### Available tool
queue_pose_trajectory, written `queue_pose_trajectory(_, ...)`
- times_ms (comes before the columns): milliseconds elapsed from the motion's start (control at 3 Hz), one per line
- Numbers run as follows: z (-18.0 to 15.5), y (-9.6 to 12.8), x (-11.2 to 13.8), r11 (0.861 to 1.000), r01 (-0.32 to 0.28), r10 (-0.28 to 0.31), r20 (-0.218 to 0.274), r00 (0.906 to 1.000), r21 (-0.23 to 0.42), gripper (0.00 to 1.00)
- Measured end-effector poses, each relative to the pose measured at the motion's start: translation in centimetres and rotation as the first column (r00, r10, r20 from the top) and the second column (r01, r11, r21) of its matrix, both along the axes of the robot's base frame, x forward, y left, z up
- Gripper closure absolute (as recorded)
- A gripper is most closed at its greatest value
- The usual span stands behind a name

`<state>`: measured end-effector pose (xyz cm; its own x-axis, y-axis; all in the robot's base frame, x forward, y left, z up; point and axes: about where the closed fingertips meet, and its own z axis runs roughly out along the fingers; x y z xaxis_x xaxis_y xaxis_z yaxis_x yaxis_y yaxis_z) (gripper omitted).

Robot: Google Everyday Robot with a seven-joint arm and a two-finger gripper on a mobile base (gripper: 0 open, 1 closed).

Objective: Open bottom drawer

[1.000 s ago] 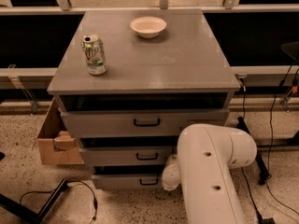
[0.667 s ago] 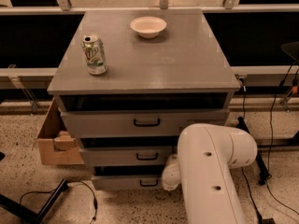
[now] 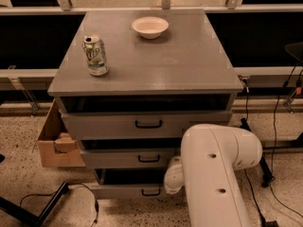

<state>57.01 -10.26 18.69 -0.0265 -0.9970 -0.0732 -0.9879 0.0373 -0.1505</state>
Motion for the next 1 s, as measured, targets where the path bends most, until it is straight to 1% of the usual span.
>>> queue_pose_trajectory(333,0.12,0.0,0.0,1.0,0.0,0.0,0.0,1.0,0.0,0.82)
queue_pose_trajectory(667,0.09,0.01,-0.05,1.0,0.0,0.0,-0.001,1.0,0.0,0.51)
queue_pose_trajectory(1000,-0.01,0.01,-0.15,1.0,0.0,0.0,-0.003,1.0,0.0,0.28)
